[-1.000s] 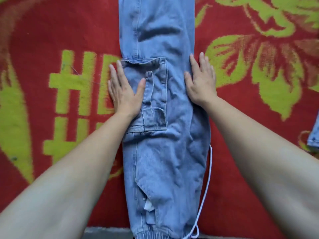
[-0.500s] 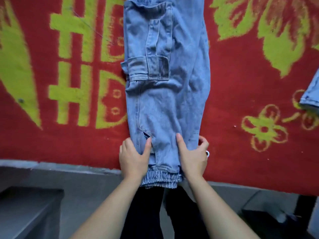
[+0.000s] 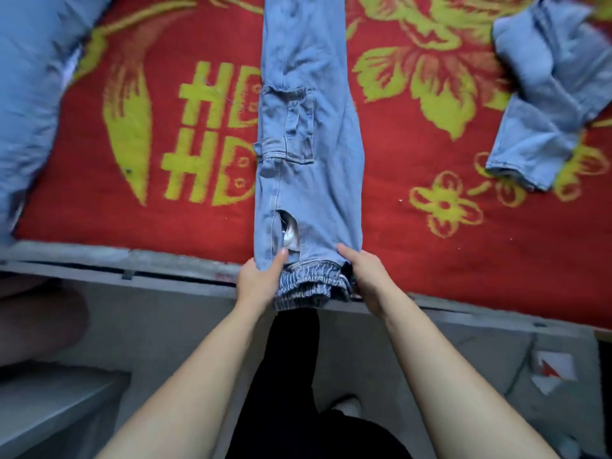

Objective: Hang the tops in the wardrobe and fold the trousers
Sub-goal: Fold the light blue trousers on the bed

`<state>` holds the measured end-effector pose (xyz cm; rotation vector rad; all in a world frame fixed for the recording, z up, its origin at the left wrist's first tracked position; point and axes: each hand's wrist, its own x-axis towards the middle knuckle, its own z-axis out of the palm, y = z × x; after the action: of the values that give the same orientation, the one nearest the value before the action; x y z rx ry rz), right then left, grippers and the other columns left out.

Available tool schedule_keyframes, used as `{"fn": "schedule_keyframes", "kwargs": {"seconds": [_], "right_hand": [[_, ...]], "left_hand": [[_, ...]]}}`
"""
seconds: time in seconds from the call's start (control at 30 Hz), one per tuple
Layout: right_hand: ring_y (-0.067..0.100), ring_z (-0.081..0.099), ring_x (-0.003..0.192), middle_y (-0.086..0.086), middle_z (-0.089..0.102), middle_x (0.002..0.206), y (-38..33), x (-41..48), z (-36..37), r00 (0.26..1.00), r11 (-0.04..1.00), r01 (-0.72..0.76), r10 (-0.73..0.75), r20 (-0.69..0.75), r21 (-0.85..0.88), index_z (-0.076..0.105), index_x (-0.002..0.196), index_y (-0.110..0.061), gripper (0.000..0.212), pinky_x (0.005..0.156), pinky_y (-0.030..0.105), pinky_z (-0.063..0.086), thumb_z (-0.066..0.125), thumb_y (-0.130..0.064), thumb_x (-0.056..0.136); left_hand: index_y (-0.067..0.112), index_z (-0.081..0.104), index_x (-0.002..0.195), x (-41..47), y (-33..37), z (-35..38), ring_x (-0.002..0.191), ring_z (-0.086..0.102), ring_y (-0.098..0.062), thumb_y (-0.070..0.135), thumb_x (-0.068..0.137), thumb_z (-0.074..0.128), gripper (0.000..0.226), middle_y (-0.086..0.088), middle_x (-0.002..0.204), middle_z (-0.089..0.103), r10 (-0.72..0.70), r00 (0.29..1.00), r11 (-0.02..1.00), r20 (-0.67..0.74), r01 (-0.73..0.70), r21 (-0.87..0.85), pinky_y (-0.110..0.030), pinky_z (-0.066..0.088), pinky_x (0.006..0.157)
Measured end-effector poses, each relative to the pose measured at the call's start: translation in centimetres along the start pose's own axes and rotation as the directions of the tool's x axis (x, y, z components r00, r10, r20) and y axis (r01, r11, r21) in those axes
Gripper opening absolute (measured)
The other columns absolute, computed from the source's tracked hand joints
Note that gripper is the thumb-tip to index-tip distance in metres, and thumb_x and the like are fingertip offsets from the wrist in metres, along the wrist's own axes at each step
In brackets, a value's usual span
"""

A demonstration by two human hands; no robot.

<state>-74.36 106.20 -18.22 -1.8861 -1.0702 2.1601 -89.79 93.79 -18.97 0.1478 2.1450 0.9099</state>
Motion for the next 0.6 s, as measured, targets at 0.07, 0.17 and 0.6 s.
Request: {"fn": "schedule_keyframes", "kwargs": {"seconds": [0.07,0.17,0.6], "right_hand": [[0.031,0.071,0.099,0.017,0.073,0.109,0.7,-3.9,-0.9,0.989,0.976,-0.032,0.000,0.148,0.217,0.071,0.114,-0.004,0.039,0.090,0.045,0.057,0.066,-0.033,0.089],[0.026,0.066,0.065,0.013,0.071,0.082,4.1,-8.4,-3.1,0.987,0.984,-0.131,0.119,0.109,0.118,0.071,0.103,-0.006,0.033,0.059,0.029,0.053,0.064,-0.034,0.087],[0.014,0.035,0.040,-0.001,0.043,0.062,10.8,-12.0,-7.5,0.983,0.984,-0.172,0.169,-0.064,-0.035,0.039,0.127,-0.032,0.060,0.045,0.022,0.029,0.065,-0.046,0.075]], "left_hand": [[0.022,0.071,0.082,-4.2,0.2,-0.9,0.070,0.067,0.002,0.057,0.076,0.073,0.035,0.016,0.073,0.073,-0.040,0.999,0.974,0.008,0.041,-0.223,-0.015,0.051,0.062],[0.012,0.072,0.099,-9.7,-2.1,-1.6,0.091,0.070,-0.023,0.047,0.079,0.075,0.041,-0.008,0.099,0.075,-0.157,0.980,0.970,0.123,0.176,-0.167,-0.040,0.056,0.085],[0.004,0.055,0.128,-15.5,-6.8,-0.7,0.074,0.072,-0.024,0.029,0.083,0.070,0.054,-0.013,0.103,0.073,-0.389,0.888,0.876,0.246,0.439,-0.198,-0.037,0.058,0.058]]}}
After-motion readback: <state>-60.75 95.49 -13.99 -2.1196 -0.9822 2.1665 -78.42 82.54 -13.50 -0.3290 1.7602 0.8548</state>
